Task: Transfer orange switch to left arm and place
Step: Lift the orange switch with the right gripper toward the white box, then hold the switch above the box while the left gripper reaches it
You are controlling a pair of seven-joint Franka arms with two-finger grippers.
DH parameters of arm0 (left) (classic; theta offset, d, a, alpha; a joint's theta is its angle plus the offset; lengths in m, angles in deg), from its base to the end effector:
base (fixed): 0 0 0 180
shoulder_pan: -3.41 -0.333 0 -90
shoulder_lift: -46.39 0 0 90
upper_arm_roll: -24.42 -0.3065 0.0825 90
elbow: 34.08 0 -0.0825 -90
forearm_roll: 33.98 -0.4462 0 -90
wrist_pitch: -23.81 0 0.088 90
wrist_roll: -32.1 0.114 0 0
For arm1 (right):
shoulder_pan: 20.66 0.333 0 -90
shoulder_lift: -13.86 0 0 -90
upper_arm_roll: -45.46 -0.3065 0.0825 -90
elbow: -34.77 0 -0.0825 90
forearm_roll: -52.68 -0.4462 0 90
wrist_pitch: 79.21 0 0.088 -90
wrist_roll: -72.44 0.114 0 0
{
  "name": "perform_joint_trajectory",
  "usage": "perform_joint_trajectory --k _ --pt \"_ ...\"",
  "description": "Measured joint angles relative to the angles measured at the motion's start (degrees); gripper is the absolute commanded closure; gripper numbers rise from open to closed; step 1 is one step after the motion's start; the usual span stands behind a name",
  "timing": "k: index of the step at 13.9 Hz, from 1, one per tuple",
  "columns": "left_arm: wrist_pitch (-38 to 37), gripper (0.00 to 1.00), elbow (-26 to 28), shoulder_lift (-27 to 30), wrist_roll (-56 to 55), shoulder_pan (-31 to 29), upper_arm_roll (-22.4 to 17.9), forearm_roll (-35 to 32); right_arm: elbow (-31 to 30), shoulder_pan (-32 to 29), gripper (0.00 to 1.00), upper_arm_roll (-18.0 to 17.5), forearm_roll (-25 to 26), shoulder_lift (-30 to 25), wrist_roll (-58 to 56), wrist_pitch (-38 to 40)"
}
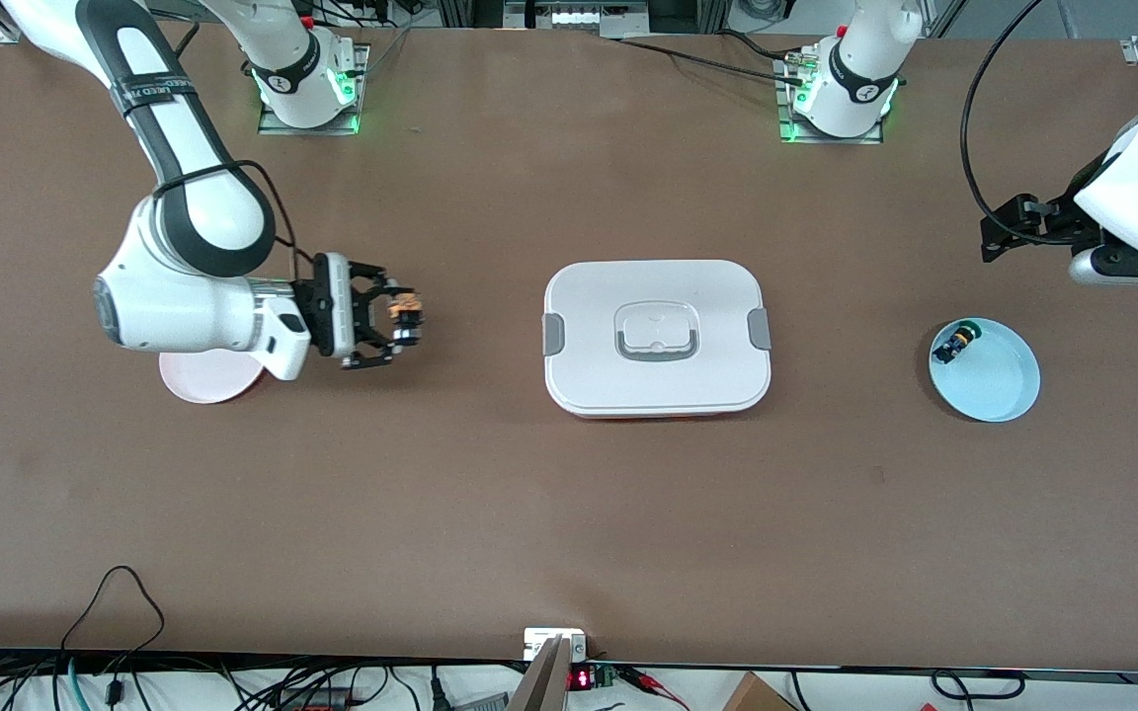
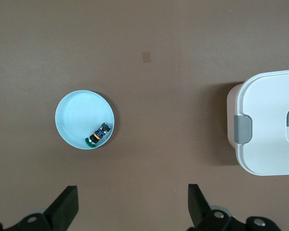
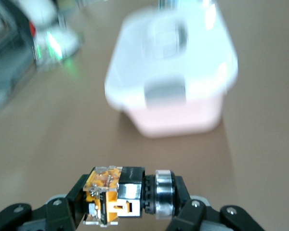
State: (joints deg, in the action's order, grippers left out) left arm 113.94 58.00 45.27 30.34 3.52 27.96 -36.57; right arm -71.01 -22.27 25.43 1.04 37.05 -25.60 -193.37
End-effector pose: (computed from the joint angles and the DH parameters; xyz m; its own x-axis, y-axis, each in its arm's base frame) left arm 0.6194 -0.0341 0.5769 0.9981 -0.0331 -0.0521 -0.0355 -0.9983 -0.0455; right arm 0.6222 0.2536 0.2757 0.1729 0.6418 0.7471 0.9513 0.0877 -0.2955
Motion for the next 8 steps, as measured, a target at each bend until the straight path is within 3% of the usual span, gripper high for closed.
perform_joint_trajectory --k 3,8 --pt "-0.01 0.0 -0.12 0.0 0.0 0.05 0.13 0.57 1.95 5.54 0.99 -0.79 -16.06 0.28 -0.44 -0.48" --pt "-7.84 0.0 -0.1 -2.82 0.0 -0.03 0.07 13.12 6.83 16.94 0.99 -1.0 -40.16 0.58 -7.8 -9.78"
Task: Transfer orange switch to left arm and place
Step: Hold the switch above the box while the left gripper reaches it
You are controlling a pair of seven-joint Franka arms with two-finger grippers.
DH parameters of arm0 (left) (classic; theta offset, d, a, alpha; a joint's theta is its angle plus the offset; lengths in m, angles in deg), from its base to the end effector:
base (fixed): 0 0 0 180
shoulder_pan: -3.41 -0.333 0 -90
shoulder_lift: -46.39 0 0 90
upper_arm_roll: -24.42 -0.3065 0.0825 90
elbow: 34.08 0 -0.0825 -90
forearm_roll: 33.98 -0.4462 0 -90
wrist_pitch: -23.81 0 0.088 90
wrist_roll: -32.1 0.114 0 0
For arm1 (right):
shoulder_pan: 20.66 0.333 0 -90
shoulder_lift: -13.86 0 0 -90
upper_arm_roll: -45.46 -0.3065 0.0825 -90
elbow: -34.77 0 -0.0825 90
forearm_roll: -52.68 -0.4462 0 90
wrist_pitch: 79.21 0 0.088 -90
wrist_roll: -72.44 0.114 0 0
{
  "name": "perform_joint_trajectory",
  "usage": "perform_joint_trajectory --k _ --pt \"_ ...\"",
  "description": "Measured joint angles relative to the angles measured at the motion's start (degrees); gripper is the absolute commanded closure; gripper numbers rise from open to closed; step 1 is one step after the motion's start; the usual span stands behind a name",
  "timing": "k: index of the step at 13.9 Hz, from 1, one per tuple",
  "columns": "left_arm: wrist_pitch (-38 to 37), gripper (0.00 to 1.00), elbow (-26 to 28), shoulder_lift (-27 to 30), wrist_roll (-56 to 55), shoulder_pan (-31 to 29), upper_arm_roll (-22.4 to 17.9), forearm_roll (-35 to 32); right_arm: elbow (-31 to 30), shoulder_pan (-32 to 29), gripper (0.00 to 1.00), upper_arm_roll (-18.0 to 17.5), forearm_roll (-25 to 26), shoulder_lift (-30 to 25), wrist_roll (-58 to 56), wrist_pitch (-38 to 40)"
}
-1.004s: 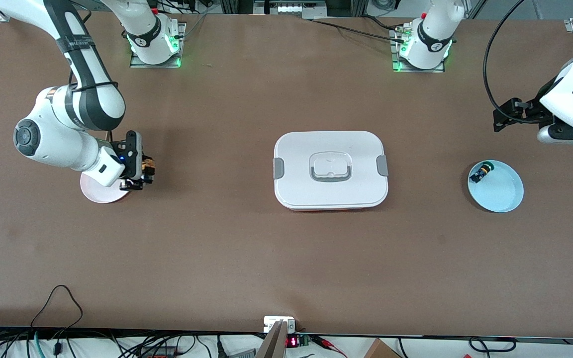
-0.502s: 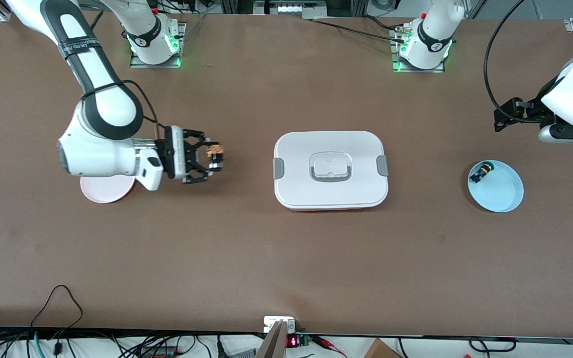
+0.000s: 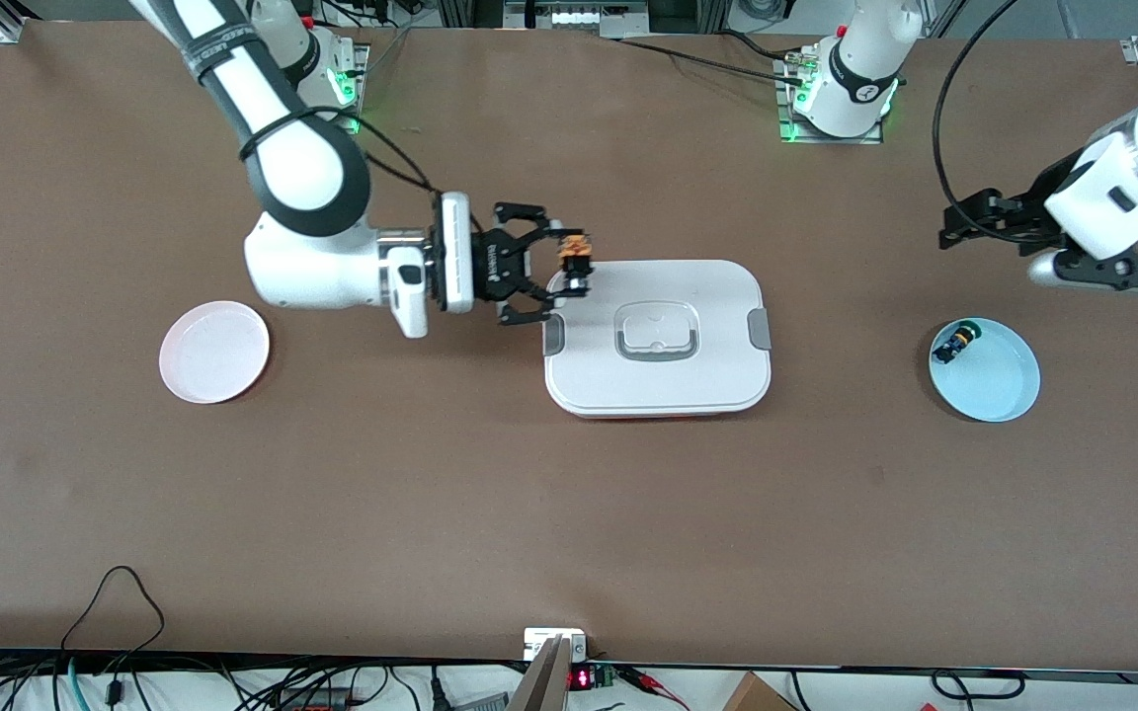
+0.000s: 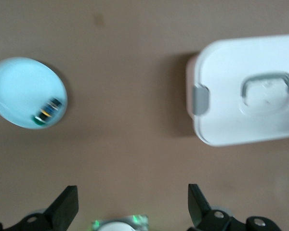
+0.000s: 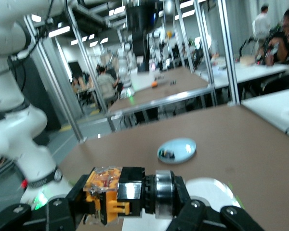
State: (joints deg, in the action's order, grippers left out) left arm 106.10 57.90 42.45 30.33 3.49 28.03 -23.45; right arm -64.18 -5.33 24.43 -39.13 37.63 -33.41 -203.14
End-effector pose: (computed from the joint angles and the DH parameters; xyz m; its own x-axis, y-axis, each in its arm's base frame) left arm 0.6119 -0.0613 0.5399 0.9694 -0.0575 -0.2388 -0.0144 -0.9838 0.1787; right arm 0.5799 0.4527 0.3604 0.2624 0.1626 0.9511 0.9611 0.0439 -0.2727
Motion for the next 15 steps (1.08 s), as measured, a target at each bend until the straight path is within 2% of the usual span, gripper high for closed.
perform_joint_trajectory --k 1,3,5,9,11,13,15 --pt "-1.57 0.0 0.01 -1.01 0.0 -0.03 -0.04 3.25 1.31 2.27 0.99 -0.01 -3.52 0.16 -0.9 -2.58" --pt "-3.39 0.0 0.01 -2.75 0.0 -0.14 -0.1 11.21 4.61 6.49 0.99 -0.03 -7.23 0.49 -1.02 -9.56" --pt "-4.3 0.0 0.04 -3.6 0.0 -1.14 -0.17 22.75 7.57 9.44 0.99 -0.03 -8.52 0.6 -1.02 -13.65" --pt "-4.55 0.0 1.26 -3.8 1.73 -2.68 -0.33 41.41 9.47 10.24 0.99 0.26 -8.63 0.72 -1.61 -14.55" --pt "-3.17 0.0 4.54 -3.91 7.06 -2.7 -0.29 51.31 9.48 10.26 0.99 0.38 -8.64 1.31 -2.7 -14.52" --pt "2.49 0.0 10.37 -3.96 16.08 -2.58 0.55 60.61 9.5 10.45 0.99 0.35 -8.64 1.79 -3.06 -14.51" --pt "9.29 0.0 16.5 -3.96 23.12 -2.44 3.74 68.75 9.58 10.63 0.99 0.35 -8.64 2.01 -3.17 -14.61"
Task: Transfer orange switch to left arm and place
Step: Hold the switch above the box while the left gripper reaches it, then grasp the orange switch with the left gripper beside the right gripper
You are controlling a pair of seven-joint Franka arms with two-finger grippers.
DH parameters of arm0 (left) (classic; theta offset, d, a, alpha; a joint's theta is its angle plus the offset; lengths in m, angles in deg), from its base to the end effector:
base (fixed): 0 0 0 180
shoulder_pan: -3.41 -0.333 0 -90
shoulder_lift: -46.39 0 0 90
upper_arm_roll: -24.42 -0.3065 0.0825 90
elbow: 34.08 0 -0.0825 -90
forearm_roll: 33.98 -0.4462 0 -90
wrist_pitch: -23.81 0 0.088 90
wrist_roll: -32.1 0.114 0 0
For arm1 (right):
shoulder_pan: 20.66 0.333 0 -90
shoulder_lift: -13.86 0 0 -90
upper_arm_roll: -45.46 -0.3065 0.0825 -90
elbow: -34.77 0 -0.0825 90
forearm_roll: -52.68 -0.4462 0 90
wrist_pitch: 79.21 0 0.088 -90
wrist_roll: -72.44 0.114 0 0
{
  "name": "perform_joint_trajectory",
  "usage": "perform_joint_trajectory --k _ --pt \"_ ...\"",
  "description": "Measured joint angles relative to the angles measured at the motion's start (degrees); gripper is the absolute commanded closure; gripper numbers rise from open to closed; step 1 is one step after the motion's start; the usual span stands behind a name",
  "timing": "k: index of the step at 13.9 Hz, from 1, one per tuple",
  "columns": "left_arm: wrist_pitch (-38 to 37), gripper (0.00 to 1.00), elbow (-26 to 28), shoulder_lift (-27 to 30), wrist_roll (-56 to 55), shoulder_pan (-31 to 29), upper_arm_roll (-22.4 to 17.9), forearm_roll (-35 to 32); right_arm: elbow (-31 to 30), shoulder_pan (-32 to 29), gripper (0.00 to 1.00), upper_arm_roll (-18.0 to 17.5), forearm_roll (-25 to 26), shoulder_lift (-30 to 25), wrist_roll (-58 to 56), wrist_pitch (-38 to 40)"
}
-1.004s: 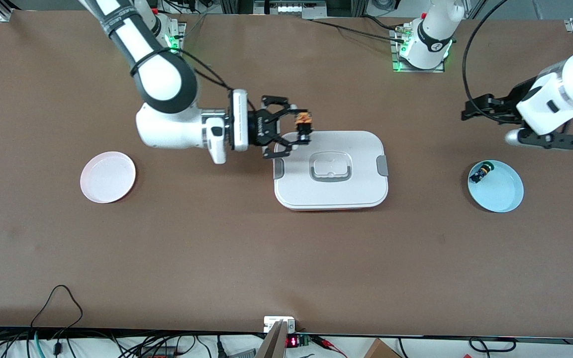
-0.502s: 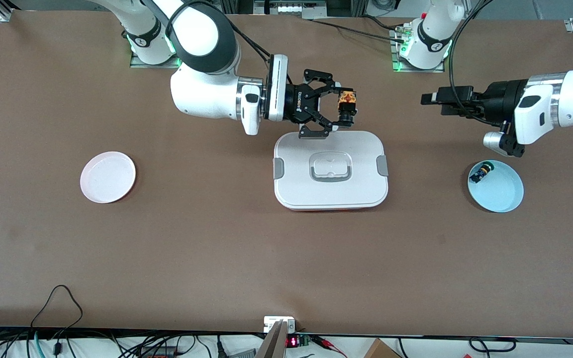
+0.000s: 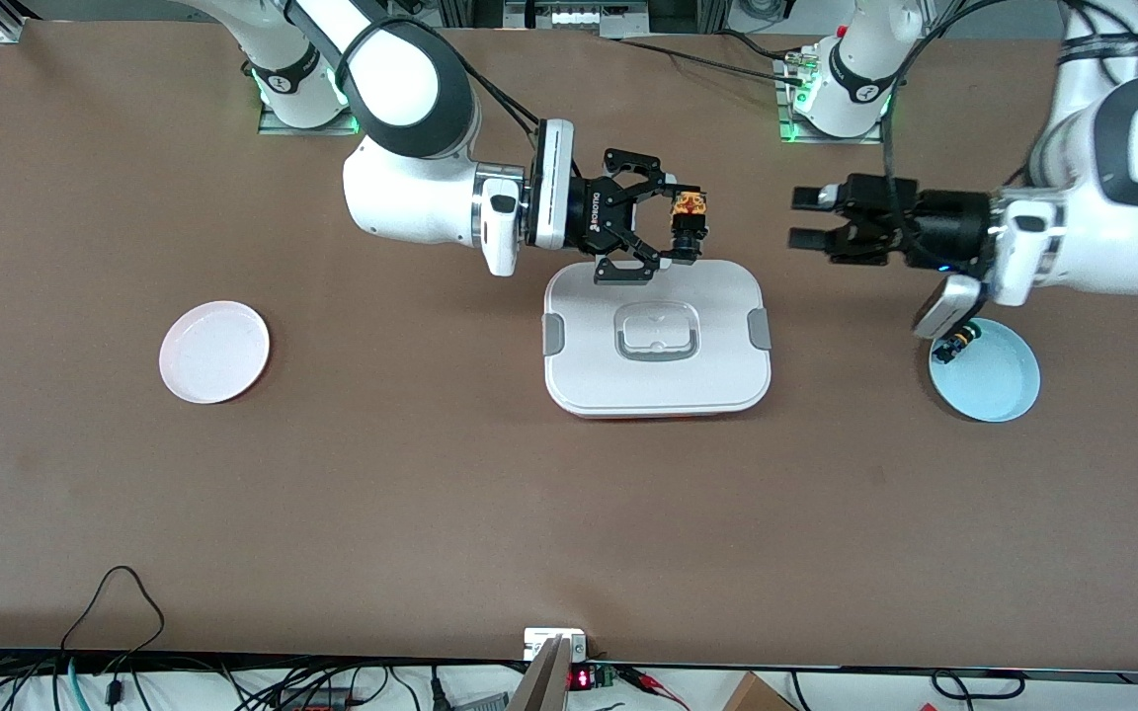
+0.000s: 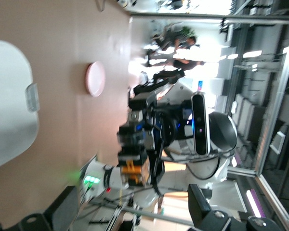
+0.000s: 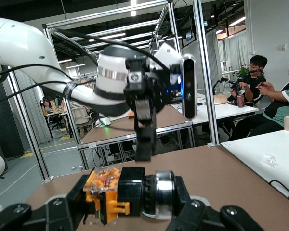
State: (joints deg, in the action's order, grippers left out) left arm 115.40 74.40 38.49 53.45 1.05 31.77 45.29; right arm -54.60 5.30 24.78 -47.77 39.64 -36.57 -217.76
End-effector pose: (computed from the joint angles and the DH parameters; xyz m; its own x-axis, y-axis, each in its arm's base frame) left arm 0.6210 -0.1615 0.4444 0.9878 -0.1291 -0.0870 0.0641 -0.1722 0.9830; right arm 0.5536 0.5430 0.4189 0.1958 0.0778 0.9776 0.9794 -0.0648 -0.1910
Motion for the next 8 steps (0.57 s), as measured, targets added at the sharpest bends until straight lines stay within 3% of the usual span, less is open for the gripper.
perform_joint_trajectory --k 3,5,7,8 --pt "5.36 0.0 4.5 0.11 2.43 0.23 4.4 6.8 0.09 0.19 0.99 0.0 0.0 0.02 -0.01 -0.69" --pt "6.45 0.07 6.72 0.33 2.69 0.26 6.64 11.63 0.11 0.37 0.99 0.0 0.0 0.02 -0.02 -0.88" --pt "8.22 0.39 7.99 0.69 2.96 0.27 8.45 13.95 0.14 0.54 0.98 0.0 0.0 0.02 -0.02 -1.04" --pt "8.48 0.49 8.18 0.83 3.27 0.27 8.96 14.23 0.14 0.59 0.98 0.0 0.0 0.03 -0.02 -1.09"
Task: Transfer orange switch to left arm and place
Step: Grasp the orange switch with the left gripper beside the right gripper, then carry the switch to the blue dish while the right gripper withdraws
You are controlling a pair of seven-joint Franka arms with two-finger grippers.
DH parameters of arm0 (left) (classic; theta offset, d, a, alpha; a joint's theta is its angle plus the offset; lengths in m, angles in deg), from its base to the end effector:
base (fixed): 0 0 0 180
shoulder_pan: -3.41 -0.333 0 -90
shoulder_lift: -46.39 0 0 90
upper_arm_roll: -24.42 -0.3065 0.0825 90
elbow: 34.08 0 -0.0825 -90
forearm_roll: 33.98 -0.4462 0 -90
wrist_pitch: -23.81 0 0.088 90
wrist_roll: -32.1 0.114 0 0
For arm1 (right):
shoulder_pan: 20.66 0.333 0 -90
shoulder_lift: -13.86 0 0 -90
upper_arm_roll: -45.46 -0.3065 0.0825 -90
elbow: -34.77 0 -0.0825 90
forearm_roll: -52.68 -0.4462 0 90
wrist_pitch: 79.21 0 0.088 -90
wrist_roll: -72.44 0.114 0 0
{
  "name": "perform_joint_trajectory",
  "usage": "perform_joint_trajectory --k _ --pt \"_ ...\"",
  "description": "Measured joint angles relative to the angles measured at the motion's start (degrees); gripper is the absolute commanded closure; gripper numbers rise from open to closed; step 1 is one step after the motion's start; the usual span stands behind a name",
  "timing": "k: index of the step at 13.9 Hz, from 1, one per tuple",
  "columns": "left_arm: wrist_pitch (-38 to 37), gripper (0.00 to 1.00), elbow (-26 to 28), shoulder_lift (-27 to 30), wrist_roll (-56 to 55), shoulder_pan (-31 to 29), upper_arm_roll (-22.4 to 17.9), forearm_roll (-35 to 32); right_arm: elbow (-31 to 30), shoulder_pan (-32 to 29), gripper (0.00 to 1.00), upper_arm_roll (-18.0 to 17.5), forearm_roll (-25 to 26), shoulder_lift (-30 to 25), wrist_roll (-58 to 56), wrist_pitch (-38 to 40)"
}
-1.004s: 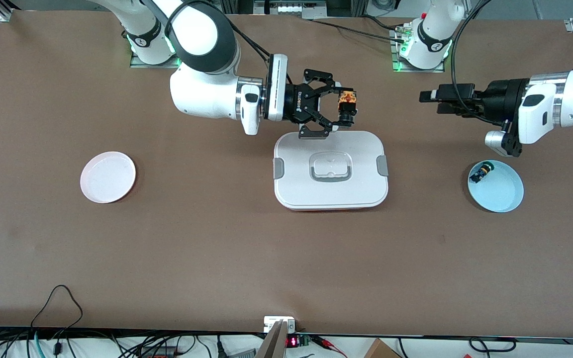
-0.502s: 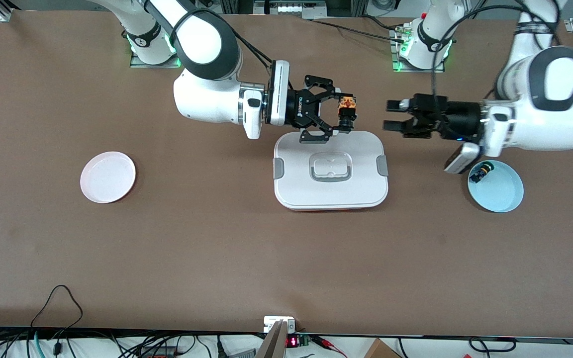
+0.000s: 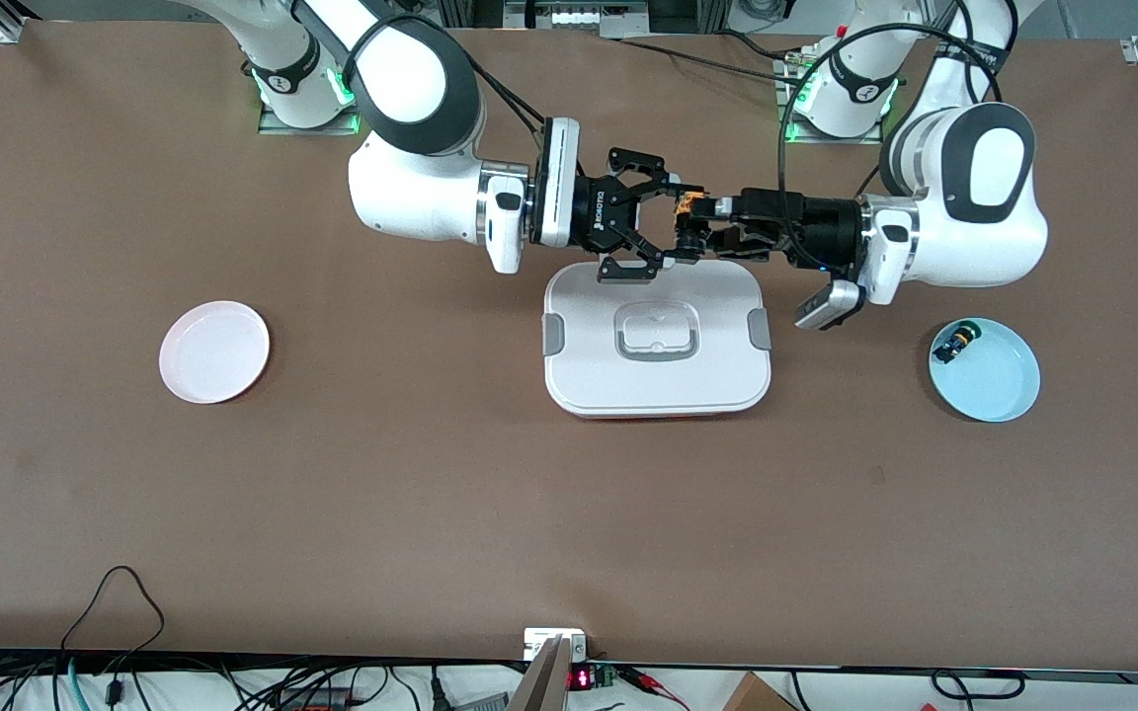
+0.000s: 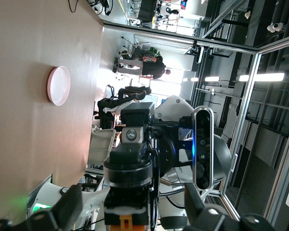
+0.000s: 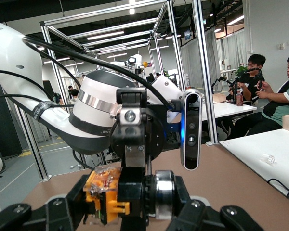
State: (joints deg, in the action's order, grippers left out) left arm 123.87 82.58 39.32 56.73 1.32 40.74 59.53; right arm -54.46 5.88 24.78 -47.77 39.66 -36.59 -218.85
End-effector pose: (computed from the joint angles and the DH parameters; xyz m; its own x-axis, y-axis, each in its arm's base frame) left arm 0.5861 -0.2447 0.4000 0.9850 -0.0635 -0.1606 0.1595 -0.0224 0.9869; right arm 0.5503 0.5468 0.4191 0.1936 0.0844 0.9774 0.9795 -0.0728 -0.1877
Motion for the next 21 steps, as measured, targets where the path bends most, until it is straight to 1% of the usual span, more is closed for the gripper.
perform_joint_trajectory --k 1,4,5,7,8,10,12,13,14,15,16,21 --pt "0.08 0.54 0.06 0.07 0.35 0.0 0.27 0.02 0.0 0.01 0.98 0.0 0.0 0.0 0.0 -0.03" --pt "0.09 0.55 0.09 0.08 0.59 -0.11 0.32 0.02 0.0 0.01 0.98 0.0 0.0 0.0 0.0 -0.12" --pt "0.09 0.58 0.09 0.09 0.59 -0.24 0.32 0.02 0.01 0.02 0.98 0.0 0.0 0.0 0.0 -0.15" --pt "0.09 0.75 0.1 0.09 0.6 -0.49 0.31 0.02 0.03 0.02 0.98 0.0 0.0 0.0 0.0 -0.19" --pt "0.09 0.8 0.1 0.09 0.61 -0.56 0.31 0.02 0.05 0.02 0.98 0.0 -0.01 0.0 0.0 -0.21" --pt "0.09 0.87 0.21 0.1 0.64 -0.6 0.31 0.08 0.22 0.03 0.97 0.0 -0.08 0.0 -0.17 -0.22" --pt "0.09 0.87 0.21 0.11 0.64 -0.6 0.31 0.08 0.22 0.03 0.96 0.0 -0.08 0.0 -0.18 -0.24" --pt "0.09 0.87 0.21 0.12 0.64 -0.6 0.31 0.08 0.23 0.04 0.89 0.0 -0.08 0.0 -0.18 -0.24" --pt "0.09 0.87 0.22 0.12 0.64 -0.61 0.31 0.08 0.23 0.04 0.37 0.0 -0.08 0.01 -0.18 -0.25" --pt "0.09 0.87 0.22 0.11 0.64 -0.62 0.31 0.08 0.25 0.04 0.02 0.0 -0.1 0.03 -0.18 -0.24" --pt "0.09 0.87 0.21 0.12 0.64 -0.62 0.31 0.08 0.27 0.04 0.0 -0.01 -0.15 0.05 -0.18 -0.24" --pt "0.33 0.88 0.06 0.61 0.7 -1.52 0.17 0.12 0.96 -1.06 0.0 0.43 -0.27 0.16 0.46 0.07"
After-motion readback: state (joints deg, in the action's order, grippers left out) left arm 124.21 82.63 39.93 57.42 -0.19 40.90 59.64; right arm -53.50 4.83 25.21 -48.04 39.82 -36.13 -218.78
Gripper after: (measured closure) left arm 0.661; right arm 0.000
